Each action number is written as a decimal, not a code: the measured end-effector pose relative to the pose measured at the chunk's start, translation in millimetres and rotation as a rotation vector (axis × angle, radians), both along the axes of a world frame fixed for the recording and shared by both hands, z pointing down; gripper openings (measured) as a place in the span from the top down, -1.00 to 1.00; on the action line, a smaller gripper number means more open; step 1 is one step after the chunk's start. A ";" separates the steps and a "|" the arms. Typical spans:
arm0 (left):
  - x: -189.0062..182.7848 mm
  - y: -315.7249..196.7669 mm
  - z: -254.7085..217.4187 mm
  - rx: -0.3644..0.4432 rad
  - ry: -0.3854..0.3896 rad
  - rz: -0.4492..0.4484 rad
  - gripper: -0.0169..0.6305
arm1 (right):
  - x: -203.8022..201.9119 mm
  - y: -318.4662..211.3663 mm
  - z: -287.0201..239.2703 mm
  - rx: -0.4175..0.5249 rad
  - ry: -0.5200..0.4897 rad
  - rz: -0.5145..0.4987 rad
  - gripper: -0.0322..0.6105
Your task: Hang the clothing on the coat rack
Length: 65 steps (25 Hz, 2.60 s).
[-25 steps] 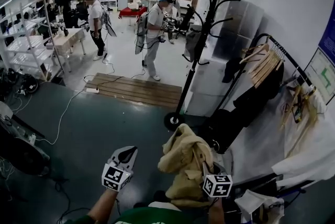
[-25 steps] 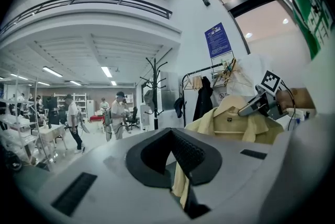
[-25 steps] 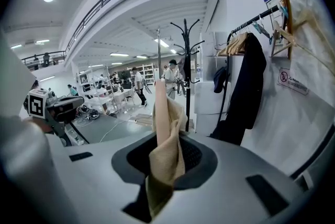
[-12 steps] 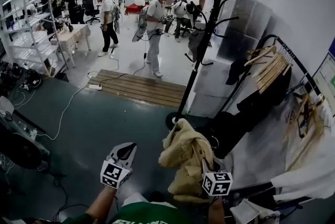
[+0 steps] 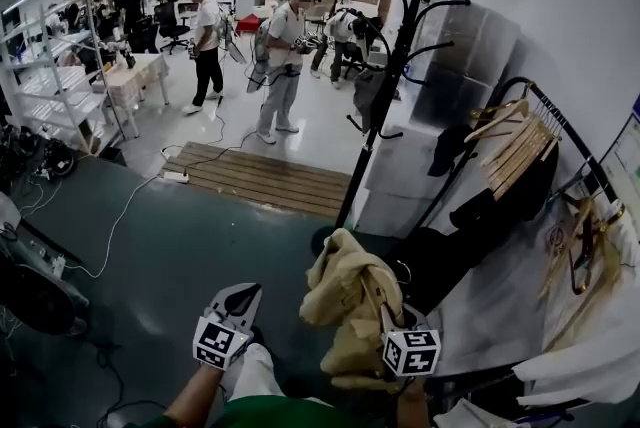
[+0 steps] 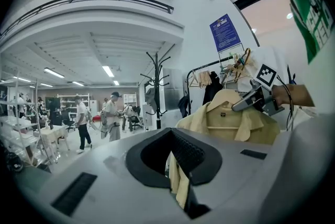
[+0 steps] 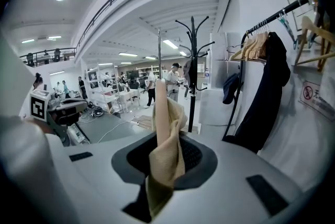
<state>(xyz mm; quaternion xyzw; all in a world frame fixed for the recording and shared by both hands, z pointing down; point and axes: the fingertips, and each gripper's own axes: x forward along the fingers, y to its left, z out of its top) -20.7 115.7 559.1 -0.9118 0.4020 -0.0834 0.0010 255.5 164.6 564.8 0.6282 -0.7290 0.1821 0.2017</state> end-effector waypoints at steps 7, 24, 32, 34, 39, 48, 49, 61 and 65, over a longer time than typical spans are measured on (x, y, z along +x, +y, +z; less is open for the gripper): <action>6.2 -48.2 7.5 -0.010 -0.003 0.015 0.94 | -2.7 -50.6 2.2 -0.001 0.001 -0.009 0.68; -23.5 -222.8 -16.7 0.020 0.016 0.048 0.94 | -39.4 -205.9 -8.1 -0.013 0.003 0.011 0.68; -40.7 -306.1 -14.8 0.021 0.022 0.088 0.94 | -60.3 -284.4 -11.7 -0.002 0.000 0.050 0.68; -50.9 -325.2 -16.4 0.016 0.025 0.106 0.94 | -73.7 -303.7 -18.9 0.003 0.002 0.061 0.68; -63.8 -358.2 -13.8 0.012 0.033 0.136 0.94 | -89.3 -342.7 -24.7 0.020 0.007 0.076 0.68; -90.8 -404.6 -17.0 0.010 0.068 0.118 0.94 | -110.3 -399.6 -34.7 0.037 0.008 0.074 0.68; -92.8 -408.4 -16.9 0.010 0.072 0.112 0.94 | -111.4 -404.7 -35.6 0.036 0.010 0.071 0.68; -85.6 -428.4 -11.7 -0.001 0.059 0.066 0.94 | -108.4 -442.3 -32.6 0.014 0.007 0.016 0.68; -71.4 -430.5 -14.7 -0.002 0.061 0.059 0.94 | -98.7 -448.9 -30.4 0.000 0.008 0.010 0.68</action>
